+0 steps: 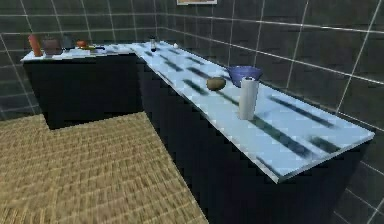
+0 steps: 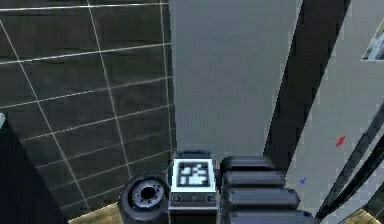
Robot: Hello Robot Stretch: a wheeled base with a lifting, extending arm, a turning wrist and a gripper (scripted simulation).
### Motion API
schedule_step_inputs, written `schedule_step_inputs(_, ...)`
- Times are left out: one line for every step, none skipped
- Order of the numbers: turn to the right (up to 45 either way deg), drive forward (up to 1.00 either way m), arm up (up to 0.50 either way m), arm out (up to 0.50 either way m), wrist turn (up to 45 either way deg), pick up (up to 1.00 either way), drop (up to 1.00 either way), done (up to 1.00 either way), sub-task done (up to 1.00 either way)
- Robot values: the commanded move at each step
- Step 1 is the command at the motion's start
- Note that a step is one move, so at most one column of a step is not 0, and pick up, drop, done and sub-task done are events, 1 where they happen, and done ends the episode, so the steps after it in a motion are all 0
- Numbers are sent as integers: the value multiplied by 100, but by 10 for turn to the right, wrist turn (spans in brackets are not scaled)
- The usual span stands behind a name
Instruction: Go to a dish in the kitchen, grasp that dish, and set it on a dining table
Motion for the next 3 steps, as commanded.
schedule_step_inputs(-30,0,0,0,0,0,0,0,0)
schedule_step_inputs(0,65,0,0,0,0,0,0,0)
schedule_step_inputs(-450,0,0,0,0,0,0,0,0)
